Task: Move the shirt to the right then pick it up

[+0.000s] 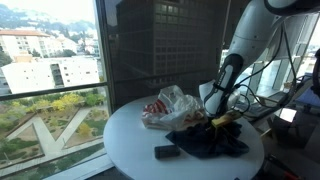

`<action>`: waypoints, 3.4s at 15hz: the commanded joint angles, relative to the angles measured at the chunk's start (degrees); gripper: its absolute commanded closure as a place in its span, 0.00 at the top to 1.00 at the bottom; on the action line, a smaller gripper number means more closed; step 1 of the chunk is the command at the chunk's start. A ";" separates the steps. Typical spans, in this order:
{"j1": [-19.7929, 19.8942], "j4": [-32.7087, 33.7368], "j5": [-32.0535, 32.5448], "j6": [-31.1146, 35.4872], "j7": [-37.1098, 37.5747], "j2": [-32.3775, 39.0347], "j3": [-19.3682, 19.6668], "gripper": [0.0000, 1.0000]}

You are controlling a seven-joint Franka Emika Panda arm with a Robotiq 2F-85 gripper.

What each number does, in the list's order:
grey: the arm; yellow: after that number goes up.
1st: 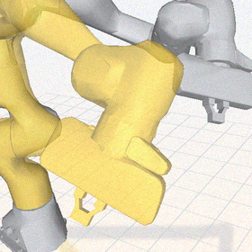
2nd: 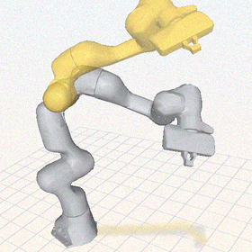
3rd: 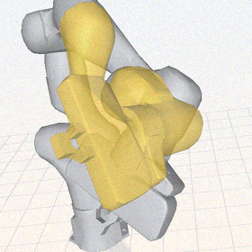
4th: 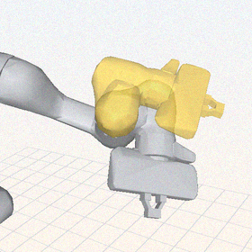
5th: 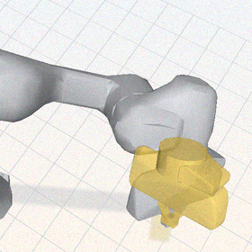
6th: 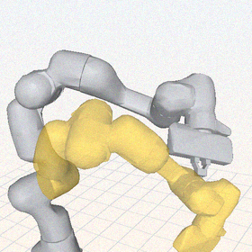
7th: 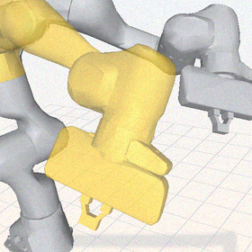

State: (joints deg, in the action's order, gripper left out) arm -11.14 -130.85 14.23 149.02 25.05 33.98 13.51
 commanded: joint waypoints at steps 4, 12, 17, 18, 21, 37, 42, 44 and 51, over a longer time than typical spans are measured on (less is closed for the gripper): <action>-2.50 -0.81 1.06 -3.15 2.06 -4.37 1.36 0.41; -0.20 0.32 1.57 -20.64 0.53 -16.91 -1.79 0.41; 2.67 4.15 0.46 -33.75 -2.04 -25.41 -6.08 0.41; 3.14 5.17 0.42 -35.80 -2.50 -26.83 -6.96 0.41; 4.45 8.98 0.13 -42.02 -4.30 -30.89 -9.35 0.41; 7.68 27.11 0.58 -48.52 -4.58 -41.06 -15.17 0.41; 8.34 21.66 -3.37 -45.65 -7.74 -40.02 -14.22 0.41; 8.95 17.75 -6.23 -43.25 -9.68 -39.47 -13.74 0.41; 10.24 -0.31 -15.16 -24.92 -15.67 -36.45 -13.29 0.63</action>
State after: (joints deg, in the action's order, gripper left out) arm -1.39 -124.52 0.85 116.16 11.58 -2.69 0.38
